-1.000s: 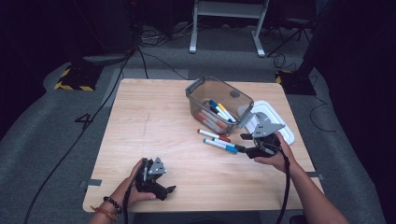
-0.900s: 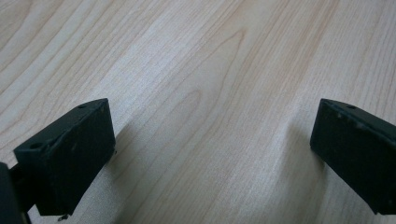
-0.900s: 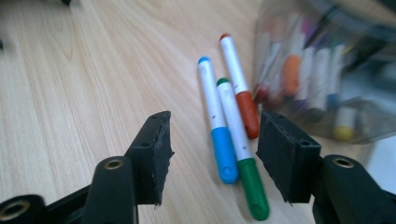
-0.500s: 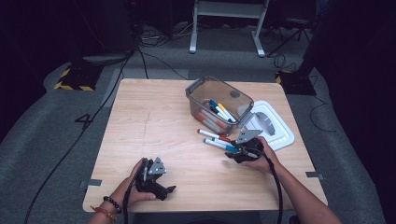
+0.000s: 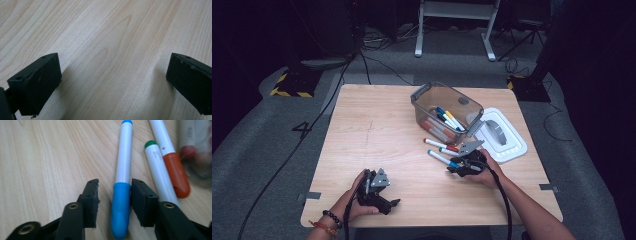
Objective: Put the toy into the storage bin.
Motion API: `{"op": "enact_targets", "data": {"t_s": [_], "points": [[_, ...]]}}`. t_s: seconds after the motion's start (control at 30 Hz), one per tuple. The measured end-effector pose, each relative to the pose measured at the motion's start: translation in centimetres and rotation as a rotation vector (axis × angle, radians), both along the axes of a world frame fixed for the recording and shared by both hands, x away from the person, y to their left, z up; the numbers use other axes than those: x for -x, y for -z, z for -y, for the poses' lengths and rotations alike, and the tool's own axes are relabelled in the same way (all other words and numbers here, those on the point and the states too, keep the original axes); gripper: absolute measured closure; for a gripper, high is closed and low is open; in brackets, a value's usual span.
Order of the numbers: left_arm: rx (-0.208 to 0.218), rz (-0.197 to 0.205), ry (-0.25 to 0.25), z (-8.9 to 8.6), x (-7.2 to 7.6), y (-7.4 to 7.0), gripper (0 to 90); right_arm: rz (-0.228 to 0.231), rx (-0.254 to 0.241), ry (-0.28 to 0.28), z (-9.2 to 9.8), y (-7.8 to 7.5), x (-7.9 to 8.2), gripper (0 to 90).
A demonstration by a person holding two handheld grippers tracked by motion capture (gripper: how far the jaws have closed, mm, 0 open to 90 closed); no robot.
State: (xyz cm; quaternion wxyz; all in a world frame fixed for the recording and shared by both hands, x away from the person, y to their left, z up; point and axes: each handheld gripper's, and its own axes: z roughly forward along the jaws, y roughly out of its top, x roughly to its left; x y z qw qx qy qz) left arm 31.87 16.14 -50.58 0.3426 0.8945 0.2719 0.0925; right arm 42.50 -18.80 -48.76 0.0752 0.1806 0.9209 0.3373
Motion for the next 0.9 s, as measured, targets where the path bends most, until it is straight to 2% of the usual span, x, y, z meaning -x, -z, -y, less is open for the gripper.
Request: {"op": "enact_targets", "data": {"t_s": [0.13,0.3,0.4,0.73,0.9], "points": [[0.000,0.000,0.000,0.0,0.0,0.0,0.2,-0.014,0.008,-0.005,-0.2,-0.1,0.1,73.4],[0.001,-0.001,0.000,0.0,0.0,0.0,0.2,-0.009,0.027,-0.019,-0.4,-0.3,0.5,73.6],[-0.001,0.001,0.003,0.0,0.0,0.0,0.1,-0.007,0.017,-0.036,-0.5,-0.6,0.8,73.6],[0.000,0.001,0.006,0.0,-0.1,0.0,0.1,0.091,-0.075,-0.070,0.1,-4.7,2.7,73.7],[0.001,0.001,0.004,0.0,0.0,0.0,0.1,0.147,-0.123,-0.069,0.9,-7.6,3.3,73.6]]}}
